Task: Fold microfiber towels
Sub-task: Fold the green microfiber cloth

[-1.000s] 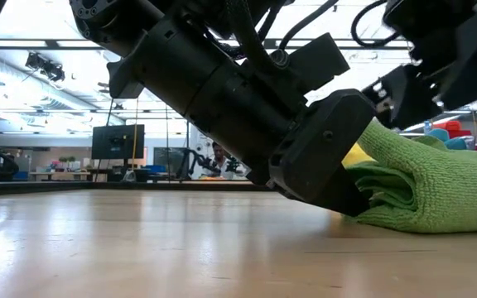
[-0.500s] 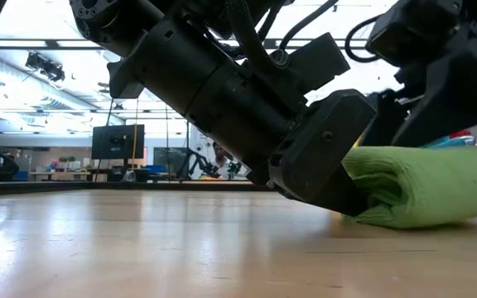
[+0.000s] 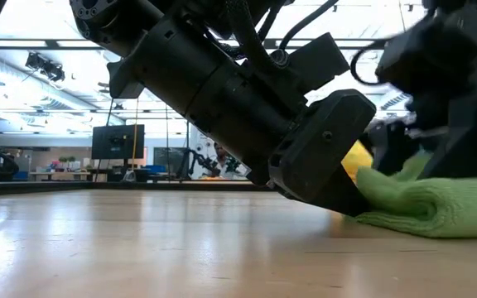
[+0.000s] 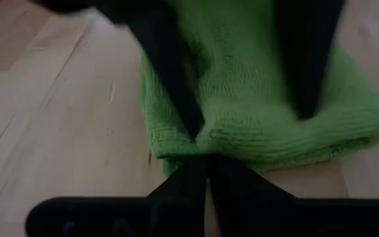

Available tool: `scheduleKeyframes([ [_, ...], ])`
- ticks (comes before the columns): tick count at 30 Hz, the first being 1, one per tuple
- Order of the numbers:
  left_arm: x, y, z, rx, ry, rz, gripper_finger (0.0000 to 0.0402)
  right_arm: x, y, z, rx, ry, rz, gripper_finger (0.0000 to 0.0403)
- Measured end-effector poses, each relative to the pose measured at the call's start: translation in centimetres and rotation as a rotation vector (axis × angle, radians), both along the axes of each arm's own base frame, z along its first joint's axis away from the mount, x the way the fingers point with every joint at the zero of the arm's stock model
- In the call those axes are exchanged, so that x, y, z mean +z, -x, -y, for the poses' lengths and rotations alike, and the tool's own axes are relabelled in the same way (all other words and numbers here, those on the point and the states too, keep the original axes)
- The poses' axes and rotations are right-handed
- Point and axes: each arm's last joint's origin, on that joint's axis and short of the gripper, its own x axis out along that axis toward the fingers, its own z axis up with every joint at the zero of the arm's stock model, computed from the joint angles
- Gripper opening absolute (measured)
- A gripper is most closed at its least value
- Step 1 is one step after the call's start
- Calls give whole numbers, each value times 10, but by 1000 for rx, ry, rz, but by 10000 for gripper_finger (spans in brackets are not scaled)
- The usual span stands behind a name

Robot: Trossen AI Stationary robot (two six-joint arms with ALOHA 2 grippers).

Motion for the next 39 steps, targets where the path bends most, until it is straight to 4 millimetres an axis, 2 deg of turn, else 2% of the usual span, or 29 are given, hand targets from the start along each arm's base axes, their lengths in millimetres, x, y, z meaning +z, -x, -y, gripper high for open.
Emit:
scheduleKeyframes([
  [5,-1,0,0,3,1,-6,31,-23,0,2,-49,-7,-44,244],
  [9,-1,1,2,-4,-3,-6,35,-23,4,1,-69,-6,-47,244],
  [14,0,1,2,-11,-9,-6,25,-6,8,3,-49,38,-8,244],
  [19,0,2,3,-19,-19,-8,22,26,10,6,-53,38,98,244],
  [23,0,2,5,-30,-31,-8,28,47,15,3,-16,-28,164,244],
  [25,1,2,5,-32,-30,-11,31,51,18,-2,30,-74,166,244],
  [33,1,2,5,-33,-32,-10,24,44,30,-25,100,-147,119,244],
  [39,1,2,5,-31,-28,-7,30,29,28,-22,-11,-119,81,244],
])
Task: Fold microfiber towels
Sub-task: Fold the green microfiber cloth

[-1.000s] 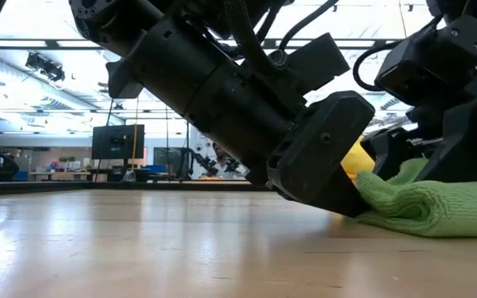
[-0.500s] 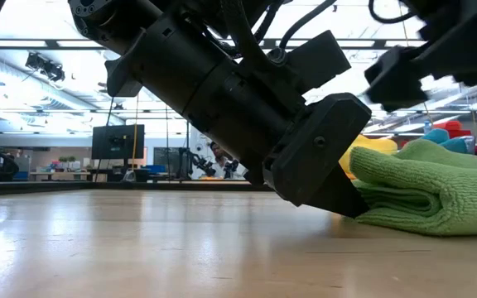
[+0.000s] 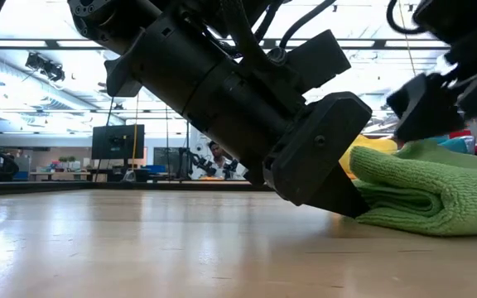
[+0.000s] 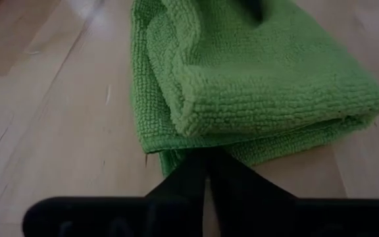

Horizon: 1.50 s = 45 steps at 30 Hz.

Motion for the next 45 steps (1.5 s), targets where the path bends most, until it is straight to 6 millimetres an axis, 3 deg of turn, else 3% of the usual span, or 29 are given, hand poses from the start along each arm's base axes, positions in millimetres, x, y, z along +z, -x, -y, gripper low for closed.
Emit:
scheduleKeyframes([
  [4,0,0,0,0,1,1,35,-9,-1,5,-91,24,-30,250],
  [16,0,0,0,-1,-1,1,27,-14,-3,11,-114,60,-64,305],
  [31,1,0,0,0,-1,1,24,-21,2,15,-142,107,-143,303],
  [35,1,0,0,0,-1,1,25,-16,1,14,-119,113,-135,303],
  [42,1,0,0,0,-1,1,35,9,1,13,-93,113,-104,303],
  [45,1,0,0,-1,-2,0,33,6,5,16,-108,125,-166,301],
])
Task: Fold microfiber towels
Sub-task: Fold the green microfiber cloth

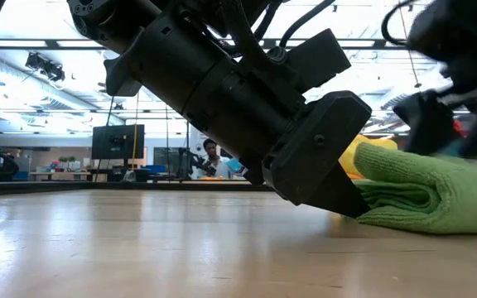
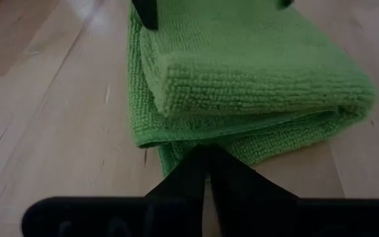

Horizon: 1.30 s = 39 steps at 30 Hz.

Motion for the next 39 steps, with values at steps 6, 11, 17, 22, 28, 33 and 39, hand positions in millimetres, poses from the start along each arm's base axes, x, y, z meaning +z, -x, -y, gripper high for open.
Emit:
scheduleKeyframes([
  [6,0,0,0,-1,-1,0,26,-14,9,9,-78,-6,-192,293],
  [11,0,0,0,-1,-2,-1,33,-12,8,9,-52,-23,-181,285],
  [17,0,0,0,-1,-2,-1,33,-1,0,3,-15,-18,-140,282],
  [22,0,0,0,-1,-2,-2,26,16,-12,-8,51,20,21,282],
  [28,0,0,0,-1,-2,-2,34,-1,-23,-1,39,55,35,282],
  [33,0,0,0,0,-2,-2,38,-35,-34,6,-21,60,-62,282],
  [39,0,0,0,1,-1,-2,39,-31,-35,4,-4,50,-64,282],
])
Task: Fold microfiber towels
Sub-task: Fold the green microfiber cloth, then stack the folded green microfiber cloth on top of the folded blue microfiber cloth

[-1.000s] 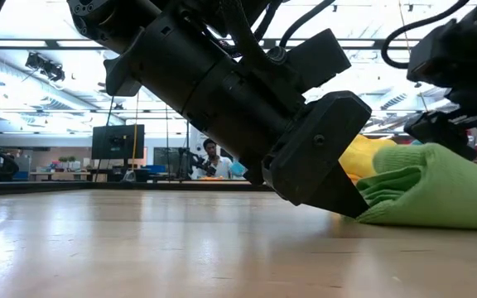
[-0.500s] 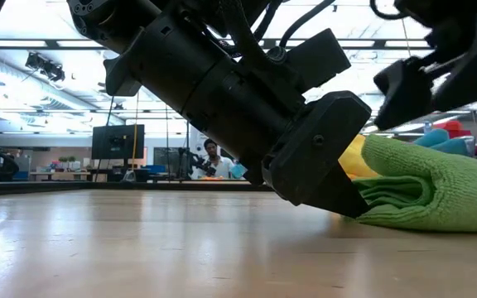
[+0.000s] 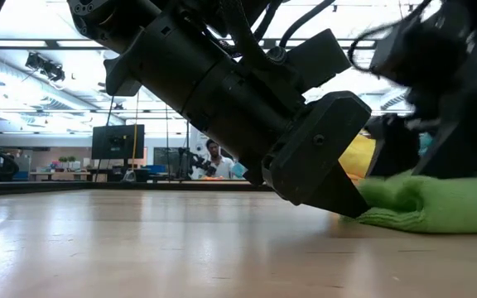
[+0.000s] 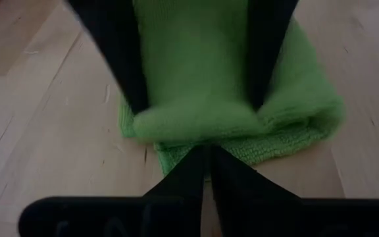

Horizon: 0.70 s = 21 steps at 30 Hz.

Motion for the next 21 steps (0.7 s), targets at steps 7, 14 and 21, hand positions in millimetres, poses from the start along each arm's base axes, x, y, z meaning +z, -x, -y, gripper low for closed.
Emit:
scheduleKeyframes([
  [7,0,0,0,-1,0,-1,31,42,17,-3,54,-26,62,282],
  [14,0,0,0,-2,-2,0,37,53,33,-1,30,-42,-2,282],
  [21,0,0,1,-16,-20,-2,37,49,26,18,-83,-133,-86,282],
])
